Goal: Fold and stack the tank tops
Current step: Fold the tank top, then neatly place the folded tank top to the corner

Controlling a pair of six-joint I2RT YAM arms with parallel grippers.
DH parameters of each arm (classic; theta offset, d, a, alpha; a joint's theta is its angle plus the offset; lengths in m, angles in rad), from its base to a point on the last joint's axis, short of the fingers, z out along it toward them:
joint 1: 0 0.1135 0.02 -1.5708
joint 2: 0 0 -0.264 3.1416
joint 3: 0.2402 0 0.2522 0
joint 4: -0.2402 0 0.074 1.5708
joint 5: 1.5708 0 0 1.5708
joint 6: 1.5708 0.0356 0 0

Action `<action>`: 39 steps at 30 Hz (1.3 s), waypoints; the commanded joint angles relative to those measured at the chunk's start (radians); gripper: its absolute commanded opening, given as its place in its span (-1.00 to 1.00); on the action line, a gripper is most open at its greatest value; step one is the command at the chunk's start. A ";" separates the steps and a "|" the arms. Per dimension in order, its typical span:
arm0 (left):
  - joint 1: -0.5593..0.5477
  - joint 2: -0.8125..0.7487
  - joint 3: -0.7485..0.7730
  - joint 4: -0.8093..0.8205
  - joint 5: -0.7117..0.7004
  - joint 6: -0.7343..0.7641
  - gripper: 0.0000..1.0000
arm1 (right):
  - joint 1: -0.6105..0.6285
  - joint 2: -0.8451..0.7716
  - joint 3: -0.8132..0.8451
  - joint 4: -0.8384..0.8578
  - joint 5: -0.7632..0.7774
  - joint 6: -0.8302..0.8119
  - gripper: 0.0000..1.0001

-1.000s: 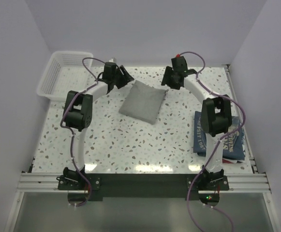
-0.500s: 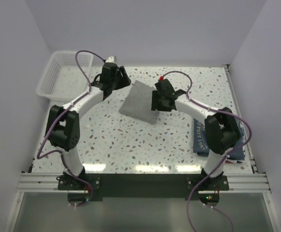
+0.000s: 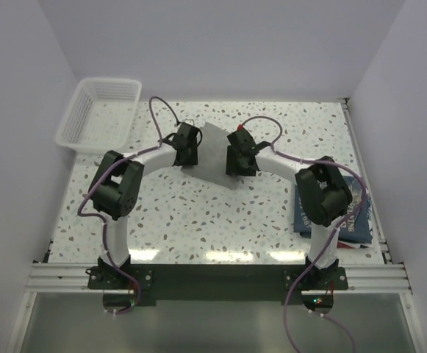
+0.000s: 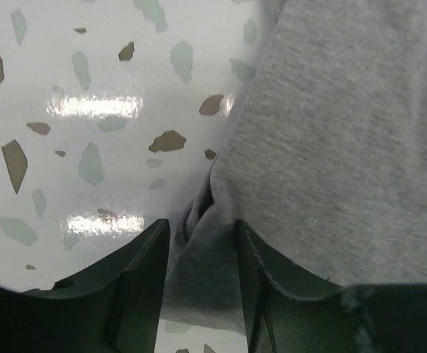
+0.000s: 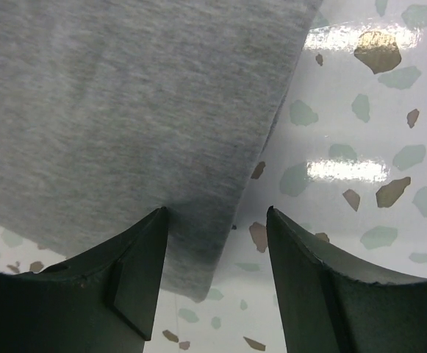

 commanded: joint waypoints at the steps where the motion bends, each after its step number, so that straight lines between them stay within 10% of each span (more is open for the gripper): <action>1: -0.023 -0.018 -0.052 0.021 -0.039 0.033 -0.12 | -0.001 0.039 0.055 -0.016 0.067 -0.004 0.20; 16: -0.311 -0.334 -0.533 0.171 0.052 -0.367 -0.38 | -0.077 0.141 0.233 -0.064 0.050 -0.126 0.30; 21: -0.478 -0.327 -0.469 0.234 0.138 -0.449 -0.34 | -0.080 0.161 0.314 -0.032 -0.070 -0.195 0.32; 39: -0.500 -0.421 -0.152 -0.114 0.217 -0.130 0.10 | -0.204 -0.265 0.441 -0.285 0.047 -0.114 0.61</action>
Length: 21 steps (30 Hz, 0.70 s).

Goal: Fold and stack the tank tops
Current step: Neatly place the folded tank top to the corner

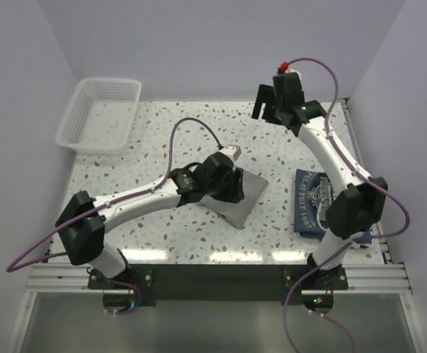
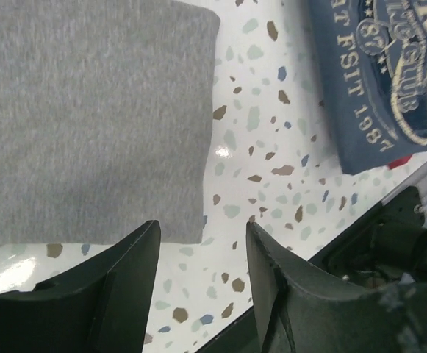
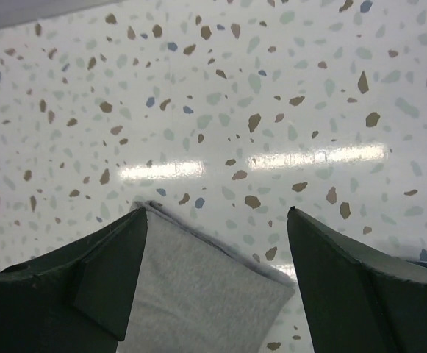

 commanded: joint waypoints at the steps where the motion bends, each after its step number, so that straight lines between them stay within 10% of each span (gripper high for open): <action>1: -0.016 0.124 0.133 -0.083 0.012 0.139 0.12 | 0.011 -0.166 0.007 -0.064 0.043 0.037 0.61; 21: -0.190 0.604 0.527 -0.209 -0.487 0.314 0.43 | 0.003 -0.692 -0.200 -0.163 0.033 0.106 0.66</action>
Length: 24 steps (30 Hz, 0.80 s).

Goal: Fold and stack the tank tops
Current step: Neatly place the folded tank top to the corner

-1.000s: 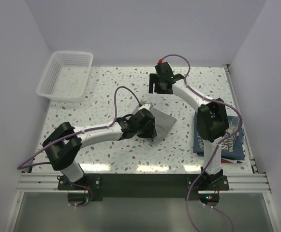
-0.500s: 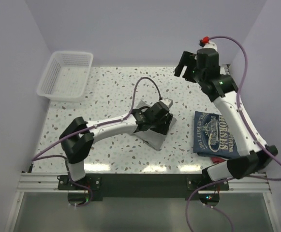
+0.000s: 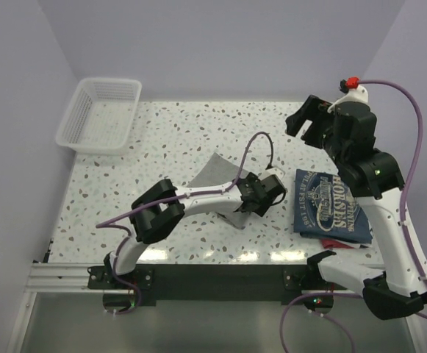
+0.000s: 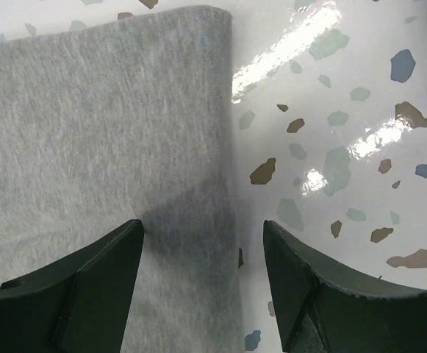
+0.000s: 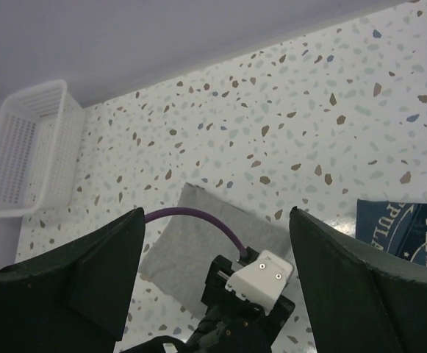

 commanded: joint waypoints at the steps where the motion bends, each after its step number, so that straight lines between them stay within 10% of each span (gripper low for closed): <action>1: -0.036 0.011 0.059 -0.043 -0.125 0.024 0.43 | 0.001 -0.009 -0.029 -0.026 -0.024 0.017 0.66; 16: -0.046 0.112 0.076 -0.034 -0.263 0.041 0.28 | 0.003 -0.056 -0.048 -0.023 -0.069 0.024 0.65; 24: -0.042 0.171 0.091 -0.017 -0.223 0.058 -0.53 | 0.001 -0.086 -0.031 -0.057 -0.079 0.020 0.65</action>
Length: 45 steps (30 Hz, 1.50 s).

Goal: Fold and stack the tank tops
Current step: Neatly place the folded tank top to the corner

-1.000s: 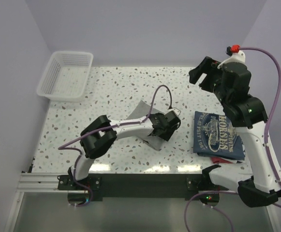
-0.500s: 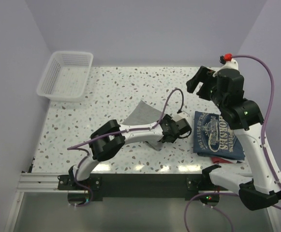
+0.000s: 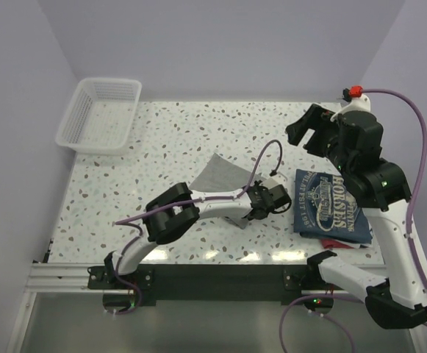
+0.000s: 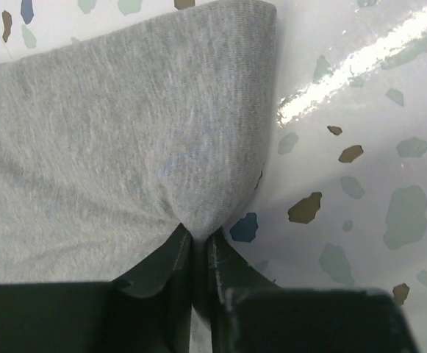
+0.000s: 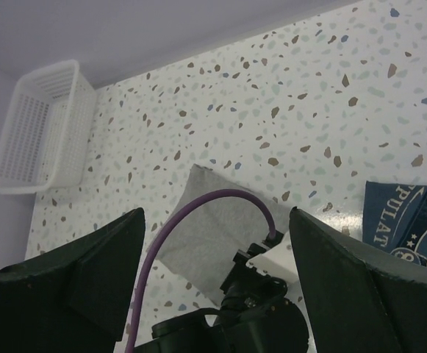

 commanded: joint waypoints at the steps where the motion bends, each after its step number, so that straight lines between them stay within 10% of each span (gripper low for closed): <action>1: 0.010 0.042 0.030 -0.003 0.031 0.004 -0.79 | 0.001 -0.020 0.030 -0.022 -0.026 0.003 0.65; 19: 0.166 -0.277 -0.065 0.429 0.738 -0.489 -1.00 | 0.001 -0.034 0.119 -0.069 -0.106 0.012 0.65; 45: 0.103 -0.016 0.411 0.469 0.857 -0.779 -1.00 | 0.003 -0.041 0.224 -0.127 -0.169 0.028 0.65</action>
